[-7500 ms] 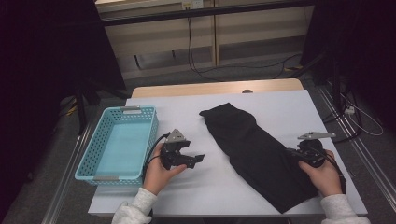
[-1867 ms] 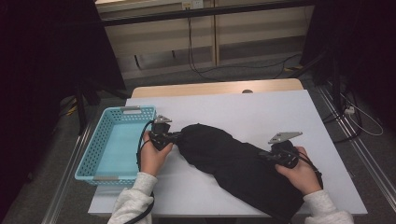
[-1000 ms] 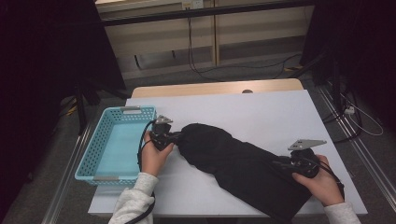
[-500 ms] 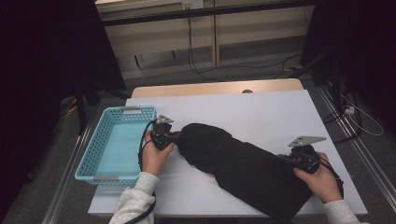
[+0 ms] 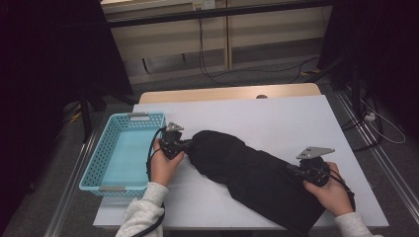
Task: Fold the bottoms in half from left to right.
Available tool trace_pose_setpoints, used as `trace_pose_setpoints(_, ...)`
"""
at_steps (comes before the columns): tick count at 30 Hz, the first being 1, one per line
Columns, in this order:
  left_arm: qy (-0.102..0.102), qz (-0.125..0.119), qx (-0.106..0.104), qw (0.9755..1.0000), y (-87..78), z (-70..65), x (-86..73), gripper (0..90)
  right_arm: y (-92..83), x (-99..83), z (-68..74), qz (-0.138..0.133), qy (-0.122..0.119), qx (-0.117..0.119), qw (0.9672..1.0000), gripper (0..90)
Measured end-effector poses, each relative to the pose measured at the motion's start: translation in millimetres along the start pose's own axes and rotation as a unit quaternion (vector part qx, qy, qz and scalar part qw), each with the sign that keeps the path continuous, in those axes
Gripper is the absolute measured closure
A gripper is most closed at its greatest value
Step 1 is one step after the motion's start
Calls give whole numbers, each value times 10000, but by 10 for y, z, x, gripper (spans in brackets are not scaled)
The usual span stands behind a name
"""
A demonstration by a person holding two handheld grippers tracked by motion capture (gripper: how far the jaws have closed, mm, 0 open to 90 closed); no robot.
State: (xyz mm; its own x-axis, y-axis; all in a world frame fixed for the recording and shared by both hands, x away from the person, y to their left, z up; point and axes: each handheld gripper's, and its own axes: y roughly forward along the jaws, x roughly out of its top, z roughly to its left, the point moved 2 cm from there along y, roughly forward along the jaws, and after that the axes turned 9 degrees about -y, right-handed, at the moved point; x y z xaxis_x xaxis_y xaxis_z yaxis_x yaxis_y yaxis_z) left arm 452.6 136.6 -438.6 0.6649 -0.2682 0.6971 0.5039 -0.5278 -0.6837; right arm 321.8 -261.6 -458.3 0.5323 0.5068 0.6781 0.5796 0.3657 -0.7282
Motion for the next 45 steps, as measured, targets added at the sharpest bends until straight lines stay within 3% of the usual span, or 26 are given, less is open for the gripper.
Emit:
trace_pose_setpoints(3, 6, 15, 31, 10000, 1, 1, 4, 823, -38, 67, -54, -178, 15, -39, 9998, 900)
trace_pose_setpoints(6, 12, -17, 80, 10000, 15, 4, -1, 826, -6, 95, -131, -334, 219, -43, 9992, 895)
trace_pose_setpoints(7, 27, 40, 64, 10000, 9, 10, -1, 828, 18, 87, -143, -331, 344, -10, 9989, 866)
trace_pose_setpoints(10, 24, -18, 136, 9999, 1, 18, 1, 831, 97, 20, -151, -100, 575, 62, 9983, 637)
trace_pose_setpoints(15, -9, -39, 95, 9999, -32, 33, 8, 831, -90, -46, -185, -286, 583, -244, 9976, 524)
trace_pose_setpoints(19, 11, -44, 101, 9999, -24, 24, 8, 840, -224, -213, -220, -181, 734, -244, 9968, 482)
trace_pose_setpoints(24, 13, -43, 84, 10000, -15, 18, 24, 840, -274, -312, -240, -146, 906, -166, 9956, 501)
trace_pose_setpoints(28, 19, -50, 92, 9999, 4, 12, 24, 840, -248, -348, -192, 95, 863, 0, 9962, 526)
trace_pose_setpoints(29, 13, -50, 80, 10000, 6, 10, 24, 840, -244, -352, -183, 66, 808, -55, 9967, 541)
trace_pose_setpoints(33, -7, -56, 20, 10000, 8, -1, 27, 838, -240, -337, -147, 127, 725, -64, 9973, 729)
trace_pose_setpoints(35, 2, -59, 26, 10000, 12, -5, 27, 835, -239, -333, -118, 112, 739, 105, 9972, 860)
trace_pose_setpoints(36, -8, -58, 31, 10000, 14, -6, 26, 835, -234, -331, -101, 93, 708, 176, 9973, 874)
trace_pose_setpoints(41, -1, -113, 57, 9999, -8, -4, 30, 835, -269, -315, -126, 206, 652, 68, 9976, 889)
trace_pose_setpoints(43, 87, -115, 165, 9998, -27, -18, 39, 834, -317, -349, -198, 234, 708, -5, 9972, 890)
trace_pose_setpoints(45, 30, -164, 80, 9998, -34, -37, 51, 818, -379, -388, -286, 204, 736, -218, 9968, 890)
